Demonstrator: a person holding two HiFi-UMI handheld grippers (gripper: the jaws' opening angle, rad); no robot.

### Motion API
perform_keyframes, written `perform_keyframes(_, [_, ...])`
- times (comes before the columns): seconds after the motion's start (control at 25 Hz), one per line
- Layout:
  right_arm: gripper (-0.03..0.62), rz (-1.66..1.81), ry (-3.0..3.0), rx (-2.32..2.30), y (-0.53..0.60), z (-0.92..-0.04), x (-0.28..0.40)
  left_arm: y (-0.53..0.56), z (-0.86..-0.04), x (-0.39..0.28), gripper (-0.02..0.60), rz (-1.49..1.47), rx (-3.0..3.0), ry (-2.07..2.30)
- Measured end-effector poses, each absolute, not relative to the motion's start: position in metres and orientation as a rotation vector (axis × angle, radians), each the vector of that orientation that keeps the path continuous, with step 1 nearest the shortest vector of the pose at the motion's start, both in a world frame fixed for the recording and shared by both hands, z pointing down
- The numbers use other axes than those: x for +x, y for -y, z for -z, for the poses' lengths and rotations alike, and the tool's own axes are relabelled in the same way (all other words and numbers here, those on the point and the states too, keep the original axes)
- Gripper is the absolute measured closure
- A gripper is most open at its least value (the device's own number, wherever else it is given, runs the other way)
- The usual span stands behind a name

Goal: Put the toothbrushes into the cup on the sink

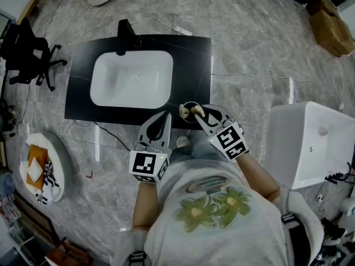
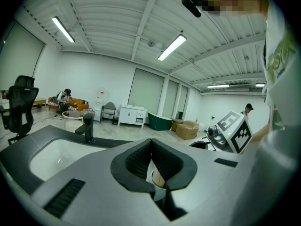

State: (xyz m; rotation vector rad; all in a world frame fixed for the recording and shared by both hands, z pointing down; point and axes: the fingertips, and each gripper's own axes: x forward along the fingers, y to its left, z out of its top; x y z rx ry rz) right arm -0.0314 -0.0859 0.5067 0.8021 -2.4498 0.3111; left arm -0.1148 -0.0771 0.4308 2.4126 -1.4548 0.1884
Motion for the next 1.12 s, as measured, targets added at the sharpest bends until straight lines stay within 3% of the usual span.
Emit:
perform_keyframes(0.16, [0.511,-0.320,2.455,0.816,0.086,-0.506,-0.029,0.076,-0.431,-0.113,0.563,-0.182,2.415,1.455])
perform_keyframes(0.36, [0.464,-0.316,2.466,0.839,0.087,-0.500,-0.028,0.073,-0.431,-0.113,0.563,-0.180,2.419,1.455])
perform_keyframes(0.72, [0.461,-0.251,2.551,0.978,0.094,-0.462,-0.021,0.069,-0.425,-0.112,0.563,-0.169,2.428,1.458])
perform_keyframes(0.88, [0.465,-0.233,2.598,0.993,0.091,-0.445,-0.019,0.066,-0.421,-0.112,0.563,-0.176,2.430,1.462])
perform_keyframes(1.12, [0.521,-0.218,2.667,0.980,0.078,-0.428,-0.017,0.058,-0.416,-0.107,0.563,-0.179,2.444,1.461])
